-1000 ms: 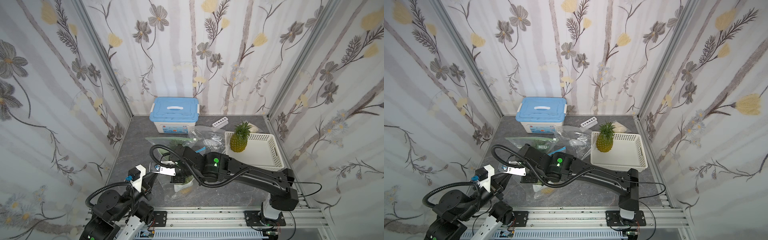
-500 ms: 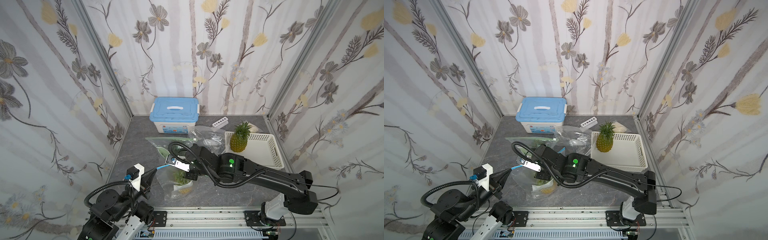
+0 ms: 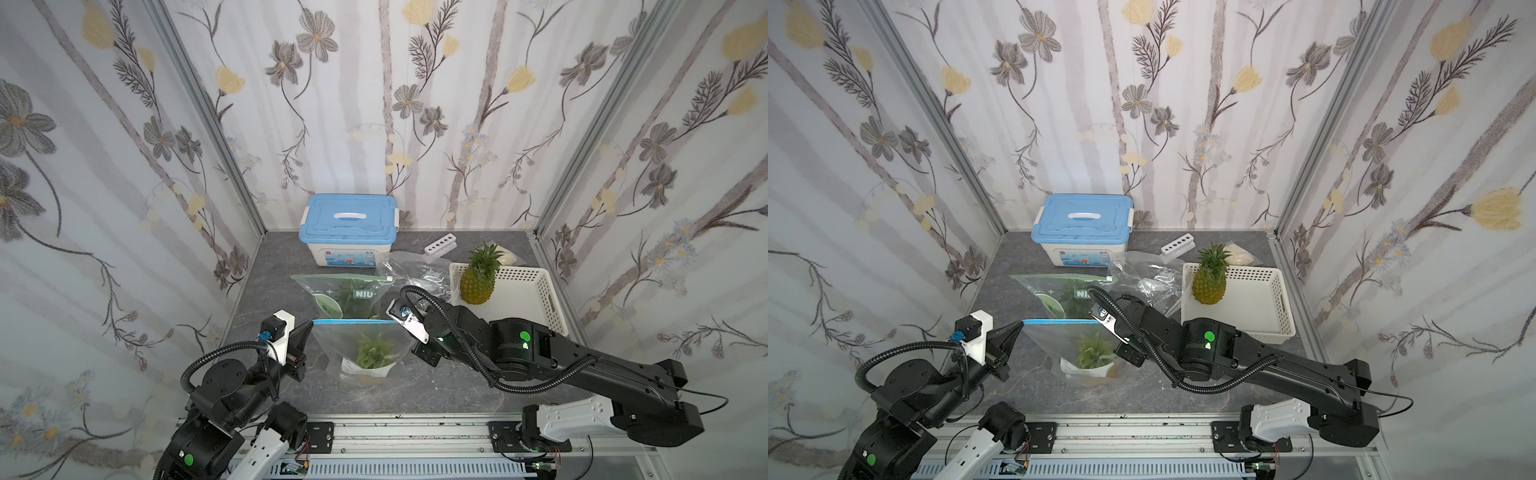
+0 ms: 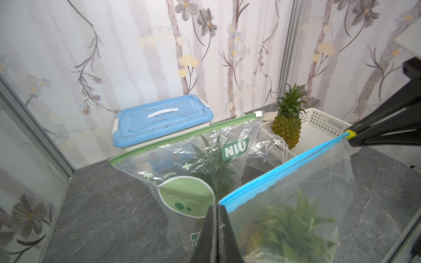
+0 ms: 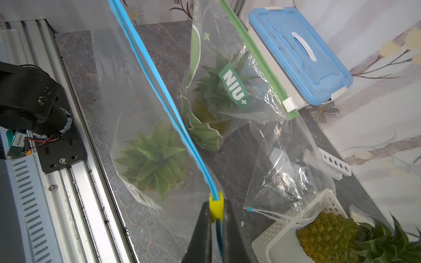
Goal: Open the zip-top bag and take out the pineapple
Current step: Unzip the zipper on the zipper food storage bag, then open the zipper of the food storage bag at the center of the board.
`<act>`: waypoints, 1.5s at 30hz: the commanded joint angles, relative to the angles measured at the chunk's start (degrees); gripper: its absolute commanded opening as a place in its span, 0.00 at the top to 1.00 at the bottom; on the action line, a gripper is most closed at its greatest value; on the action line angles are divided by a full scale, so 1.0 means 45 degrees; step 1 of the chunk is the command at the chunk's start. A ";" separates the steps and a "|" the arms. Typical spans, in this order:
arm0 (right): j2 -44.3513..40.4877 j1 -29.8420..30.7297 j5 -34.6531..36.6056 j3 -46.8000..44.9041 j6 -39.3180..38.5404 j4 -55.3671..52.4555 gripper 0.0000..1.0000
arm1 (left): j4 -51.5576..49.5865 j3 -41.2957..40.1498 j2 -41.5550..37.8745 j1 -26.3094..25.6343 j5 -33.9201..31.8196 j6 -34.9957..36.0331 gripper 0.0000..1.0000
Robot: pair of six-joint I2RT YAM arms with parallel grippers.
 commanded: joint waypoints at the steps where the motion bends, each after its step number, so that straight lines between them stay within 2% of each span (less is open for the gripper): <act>1: -0.0304 -0.0032 0.1230 -0.0298 0.0920 -0.0507 1.00 | 0.1046 0.0124 0.0232 0.0026 -0.1752 0.0512 1.00; 9: -0.1184 -0.0042 0.1394 -0.1315 0.1526 -0.0609 0.99 | 0.1184 0.0075 0.0352 0.0026 -0.3026 0.0782 1.00; 15: -0.1591 -0.0031 0.1271 -0.1780 0.1707 -0.0533 0.97 | 0.1262 -0.0141 0.0336 0.0027 -0.3159 0.0665 1.00; 16: -0.1601 -0.0045 0.1203 -0.1834 0.1708 -0.0526 0.94 | 0.1282 -0.0188 0.0356 0.0031 -0.3117 0.0585 1.00; 18: -0.1601 -0.0014 0.0820 -0.1803 0.1593 -0.0317 0.79 | 0.1312 -0.0285 0.0357 0.0036 -0.2766 0.0328 1.00; 21: -0.1568 0.0028 0.0407 -0.1250 0.1112 0.0370 0.62 | 0.1547 -0.0485 0.0337 0.0026 -0.1849 -0.0406 1.00; 27: -0.0102 -0.0014 -0.0391 0.1325 -0.0335 0.1510 0.57 | 0.2161 -0.0921 0.0112 0.0026 -0.0080 -0.1659 1.00; 31: 0.1784 -0.0151 -0.0810 0.3304 -0.1126 0.1430 0.56 | 0.2251 -0.1087 -0.0125 0.0026 0.0361 -0.1951 1.00; 35: 0.3627 -0.0390 -0.1685 0.4801 -0.1245 0.1102 0.73 | 0.2072 -0.1185 -0.0359 0.0034 0.0433 -0.2022 1.00; 38: 0.4487 -0.0393 -0.2231 0.5497 -0.1010 0.0687 0.80 | 0.1910 -0.1211 -0.0527 0.0026 0.0371 -0.2030 1.00; 45: 0.5109 -0.0151 -0.2901 0.5881 -0.0130 -0.0256 0.81 | 0.1669 -0.1234 -0.0655 0.0026 0.0213 -0.2005 1.00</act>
